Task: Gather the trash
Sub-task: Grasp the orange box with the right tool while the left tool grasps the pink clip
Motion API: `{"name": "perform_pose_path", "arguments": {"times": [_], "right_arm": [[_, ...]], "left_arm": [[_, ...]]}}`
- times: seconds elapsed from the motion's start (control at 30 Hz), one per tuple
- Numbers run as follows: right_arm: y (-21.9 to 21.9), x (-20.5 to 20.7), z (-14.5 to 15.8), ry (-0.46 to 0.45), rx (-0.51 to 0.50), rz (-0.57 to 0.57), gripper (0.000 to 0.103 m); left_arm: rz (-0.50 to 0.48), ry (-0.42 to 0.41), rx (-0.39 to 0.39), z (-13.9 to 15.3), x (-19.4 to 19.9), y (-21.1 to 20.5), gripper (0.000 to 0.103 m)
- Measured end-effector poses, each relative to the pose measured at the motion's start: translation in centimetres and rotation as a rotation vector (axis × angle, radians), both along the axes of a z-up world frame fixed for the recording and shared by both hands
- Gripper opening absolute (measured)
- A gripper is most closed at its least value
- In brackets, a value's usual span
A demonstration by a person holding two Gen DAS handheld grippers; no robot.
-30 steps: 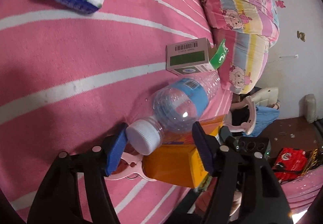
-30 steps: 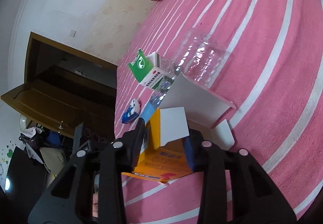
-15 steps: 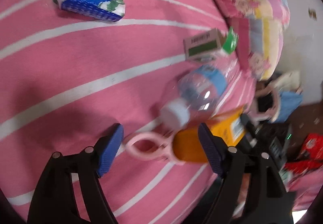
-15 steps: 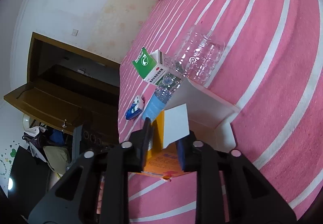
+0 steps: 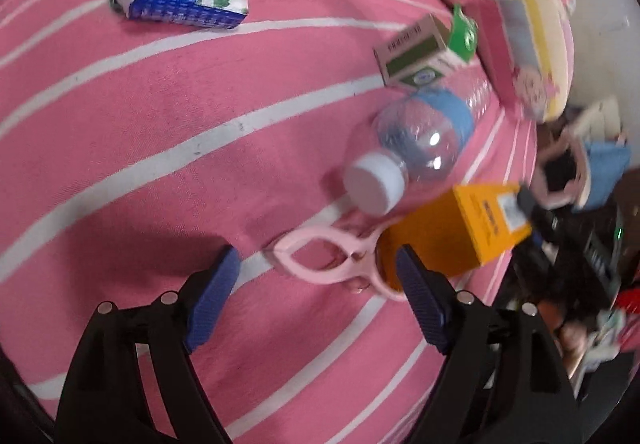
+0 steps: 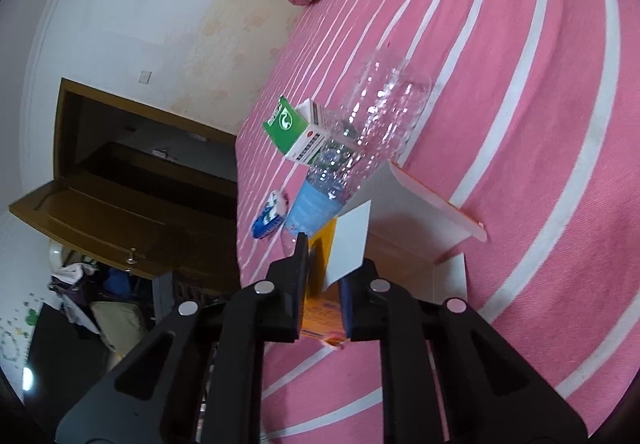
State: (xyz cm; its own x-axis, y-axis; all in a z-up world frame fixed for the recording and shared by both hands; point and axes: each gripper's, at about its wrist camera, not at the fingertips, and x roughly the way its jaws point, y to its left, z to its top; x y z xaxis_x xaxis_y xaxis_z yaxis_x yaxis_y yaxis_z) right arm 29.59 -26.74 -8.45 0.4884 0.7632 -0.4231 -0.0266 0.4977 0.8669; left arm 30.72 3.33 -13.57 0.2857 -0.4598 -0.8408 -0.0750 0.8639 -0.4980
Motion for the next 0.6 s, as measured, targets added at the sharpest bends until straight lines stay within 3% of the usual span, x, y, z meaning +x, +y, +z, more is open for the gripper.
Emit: {"name": "perform_pose_path", "arguments": {"times": [0.07,0.2,0.37,0.47,0.6], "right_arm": [[-0.4,-0.5,0.3,-0.009,0.0,-0.018,0.012],[-1.3,-1.0,0.3,-0.002,0.025,-0.04,0.011],[-2.0,-1.0,-0.3,0.017,0.07,-0.045,0.011],[-2.2,-0.9,-0.5,0.024,0.085,-0.049,0.01],[-2.6,-1.0,-0.7,0.024,0.1,-0.053,0.01]], "left_arm": [[0.018,0.008,-0.027,-0.1,0.2,0.0,0.076],[0.066,0.05,-0.144,-0.8,0.4,0.5,0.059],[0.121,0.085,-0.201,-1.8,0.2,0.4,0.036],[0.107,0.077,-0.184,-1.8,0.2,0.0,0.035],[0.136,0.081,-0.218,-2.5,0.5,-0.2,0.033]]}}
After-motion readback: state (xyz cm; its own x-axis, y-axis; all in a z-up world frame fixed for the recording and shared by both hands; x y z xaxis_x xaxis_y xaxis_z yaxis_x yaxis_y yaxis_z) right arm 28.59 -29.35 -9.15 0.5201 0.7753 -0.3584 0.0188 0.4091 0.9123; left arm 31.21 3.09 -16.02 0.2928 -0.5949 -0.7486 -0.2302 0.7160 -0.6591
